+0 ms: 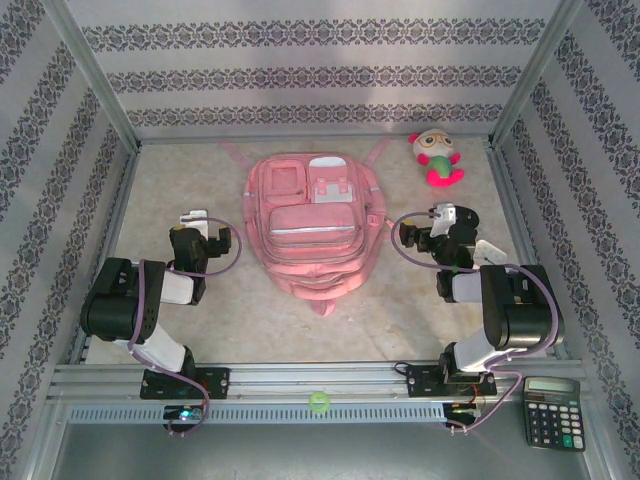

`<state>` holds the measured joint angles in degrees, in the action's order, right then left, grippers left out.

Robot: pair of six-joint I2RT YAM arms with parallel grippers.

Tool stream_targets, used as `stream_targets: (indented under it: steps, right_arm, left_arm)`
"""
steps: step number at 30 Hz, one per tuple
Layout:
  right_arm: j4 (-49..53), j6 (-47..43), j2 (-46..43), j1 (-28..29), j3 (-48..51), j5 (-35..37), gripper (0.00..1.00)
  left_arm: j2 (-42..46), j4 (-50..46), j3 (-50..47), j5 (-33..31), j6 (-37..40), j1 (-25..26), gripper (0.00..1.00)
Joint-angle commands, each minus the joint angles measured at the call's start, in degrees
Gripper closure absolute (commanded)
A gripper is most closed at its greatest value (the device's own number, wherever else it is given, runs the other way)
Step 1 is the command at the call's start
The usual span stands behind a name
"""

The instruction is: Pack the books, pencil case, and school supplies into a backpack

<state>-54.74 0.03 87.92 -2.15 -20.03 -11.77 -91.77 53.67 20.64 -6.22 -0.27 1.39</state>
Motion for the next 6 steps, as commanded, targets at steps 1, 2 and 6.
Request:
stream_targets:
  steps: [1,2,6]
  right_arm:
    - [-1.4,1.0,-0.1,-0.3,-0.8,-2.0,0.02]
    - [-1.2,1.0,-0.2,-0.4,-0.8,-2.1,0.02]
    - [-1.3,1.1,-0.1,-0.5,-0.8,-2.3,0.02]
  left_arm:
    - [0.3,2.2,0.9,0.6,-0.3,-0.3,0.01]
    - [0.3,2.1,1.0,0.6,-0.3,-0.3,0.01]
    - [0.3,2.5,0.8,0.5,-0.2,-0.3,0.01]
